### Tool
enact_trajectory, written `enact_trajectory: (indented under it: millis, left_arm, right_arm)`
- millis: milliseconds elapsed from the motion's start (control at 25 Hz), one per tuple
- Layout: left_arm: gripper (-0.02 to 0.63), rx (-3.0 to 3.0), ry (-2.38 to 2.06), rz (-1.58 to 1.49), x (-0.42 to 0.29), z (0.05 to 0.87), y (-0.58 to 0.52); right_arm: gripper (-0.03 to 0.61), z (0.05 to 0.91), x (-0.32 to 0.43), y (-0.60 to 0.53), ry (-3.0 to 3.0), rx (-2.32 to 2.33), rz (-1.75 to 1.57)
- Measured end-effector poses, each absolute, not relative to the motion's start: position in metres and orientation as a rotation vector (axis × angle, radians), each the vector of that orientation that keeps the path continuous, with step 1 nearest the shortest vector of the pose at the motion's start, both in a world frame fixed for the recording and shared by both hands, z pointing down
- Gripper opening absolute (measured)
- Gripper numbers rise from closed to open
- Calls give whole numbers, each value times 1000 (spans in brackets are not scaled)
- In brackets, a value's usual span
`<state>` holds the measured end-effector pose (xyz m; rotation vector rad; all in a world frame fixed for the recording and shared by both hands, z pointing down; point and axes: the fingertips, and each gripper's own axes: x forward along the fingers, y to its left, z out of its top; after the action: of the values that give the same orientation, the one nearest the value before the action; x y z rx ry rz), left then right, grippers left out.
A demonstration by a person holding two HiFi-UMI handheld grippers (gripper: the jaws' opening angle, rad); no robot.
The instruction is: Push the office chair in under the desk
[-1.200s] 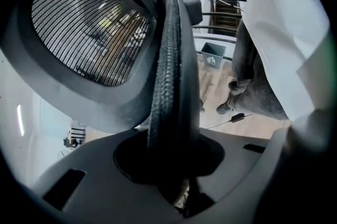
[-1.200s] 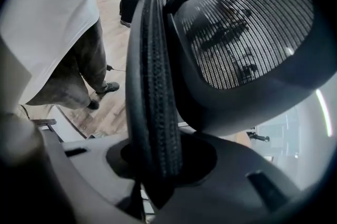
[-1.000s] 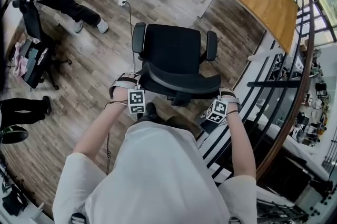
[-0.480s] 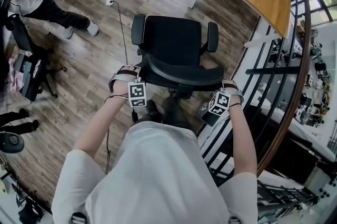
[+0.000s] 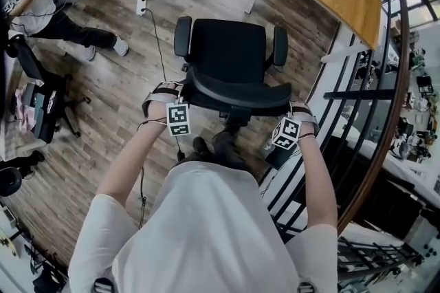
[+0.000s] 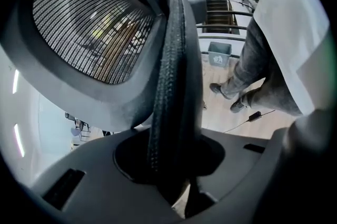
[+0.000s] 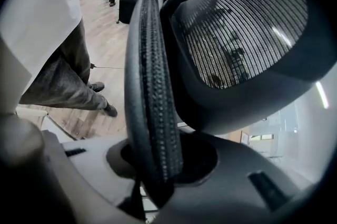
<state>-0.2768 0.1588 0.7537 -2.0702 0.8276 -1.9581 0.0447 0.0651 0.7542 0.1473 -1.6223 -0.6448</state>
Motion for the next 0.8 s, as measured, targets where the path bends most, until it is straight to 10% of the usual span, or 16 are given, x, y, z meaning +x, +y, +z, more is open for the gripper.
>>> enact_trajectory:
  millis: [800]
  left_arm:
    - [98, -2059, 759, -1918, -269, 748, 15]
  right_arm:
    - [104, 748, 58, -47, -1624, 209, -583]
